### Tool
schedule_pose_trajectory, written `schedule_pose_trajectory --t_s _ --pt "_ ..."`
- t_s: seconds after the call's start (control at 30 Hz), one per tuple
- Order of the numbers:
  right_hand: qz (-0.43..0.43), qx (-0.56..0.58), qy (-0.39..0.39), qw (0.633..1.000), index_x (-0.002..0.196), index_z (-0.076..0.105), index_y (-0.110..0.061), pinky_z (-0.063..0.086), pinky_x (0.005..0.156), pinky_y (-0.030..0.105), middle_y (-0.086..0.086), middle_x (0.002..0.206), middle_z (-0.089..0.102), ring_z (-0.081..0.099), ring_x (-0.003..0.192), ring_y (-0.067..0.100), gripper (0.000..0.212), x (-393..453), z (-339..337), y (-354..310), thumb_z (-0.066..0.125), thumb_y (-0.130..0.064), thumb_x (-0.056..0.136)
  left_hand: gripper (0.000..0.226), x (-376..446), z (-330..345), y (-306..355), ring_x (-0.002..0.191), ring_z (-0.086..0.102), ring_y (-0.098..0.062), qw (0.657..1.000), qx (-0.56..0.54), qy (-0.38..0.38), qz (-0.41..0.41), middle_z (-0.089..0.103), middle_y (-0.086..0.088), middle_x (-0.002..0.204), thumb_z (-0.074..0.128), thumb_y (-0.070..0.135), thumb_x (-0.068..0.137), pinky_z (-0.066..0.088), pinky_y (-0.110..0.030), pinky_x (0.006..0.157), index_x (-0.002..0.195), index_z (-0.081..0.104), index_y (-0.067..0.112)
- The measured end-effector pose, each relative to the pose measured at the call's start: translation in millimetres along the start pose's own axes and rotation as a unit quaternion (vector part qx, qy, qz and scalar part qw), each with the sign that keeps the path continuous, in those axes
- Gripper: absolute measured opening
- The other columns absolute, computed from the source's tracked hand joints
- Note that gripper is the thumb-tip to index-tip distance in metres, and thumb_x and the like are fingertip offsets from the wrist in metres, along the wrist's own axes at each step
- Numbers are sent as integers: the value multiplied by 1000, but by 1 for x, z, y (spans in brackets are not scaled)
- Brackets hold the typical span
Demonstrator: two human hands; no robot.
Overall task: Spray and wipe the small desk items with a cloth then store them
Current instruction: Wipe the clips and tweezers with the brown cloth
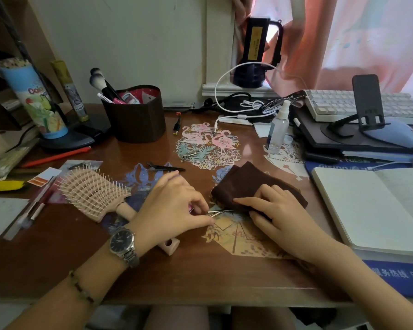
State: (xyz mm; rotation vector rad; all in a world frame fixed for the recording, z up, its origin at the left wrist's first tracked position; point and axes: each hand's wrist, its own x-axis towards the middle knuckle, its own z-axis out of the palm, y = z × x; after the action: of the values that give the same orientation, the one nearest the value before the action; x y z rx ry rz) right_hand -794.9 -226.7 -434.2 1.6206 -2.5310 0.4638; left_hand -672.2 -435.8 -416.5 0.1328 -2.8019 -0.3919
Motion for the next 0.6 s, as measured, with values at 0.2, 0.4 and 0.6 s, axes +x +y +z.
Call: schedule_pose_trajectory --t_s 0.2,0.4,0.6 --pt "-24 -51 -3 998 126 57 -34 38 67 25 -12 91 46 41 80 9 41 -2 1 -5 36 -34 91 27 3 4 -2 93 47 6 1000 -1 -3 8 64 23 71 64 63 71 6 -20 112 78 72 39" --pt "-58 -58 -5 997 128 56 -31 38 64 27 -10 91 46 44 78 12 41 3 3 -16 38 -32 92 23 4 3 -1 95 48 5 1000 -11 1 3 65 21 76 69 61 68 1 -13 106 75 72 39" --pt "-91 -54 12 994 127 58 -27 41 63 31 -6 91 49 48 78 17 40 8 8 -31 40 -30 92 25 3 2 -2 91 49 3 1000 1 22 -2 65 18 71 72 61 64 1 -12 105 66 71 36"
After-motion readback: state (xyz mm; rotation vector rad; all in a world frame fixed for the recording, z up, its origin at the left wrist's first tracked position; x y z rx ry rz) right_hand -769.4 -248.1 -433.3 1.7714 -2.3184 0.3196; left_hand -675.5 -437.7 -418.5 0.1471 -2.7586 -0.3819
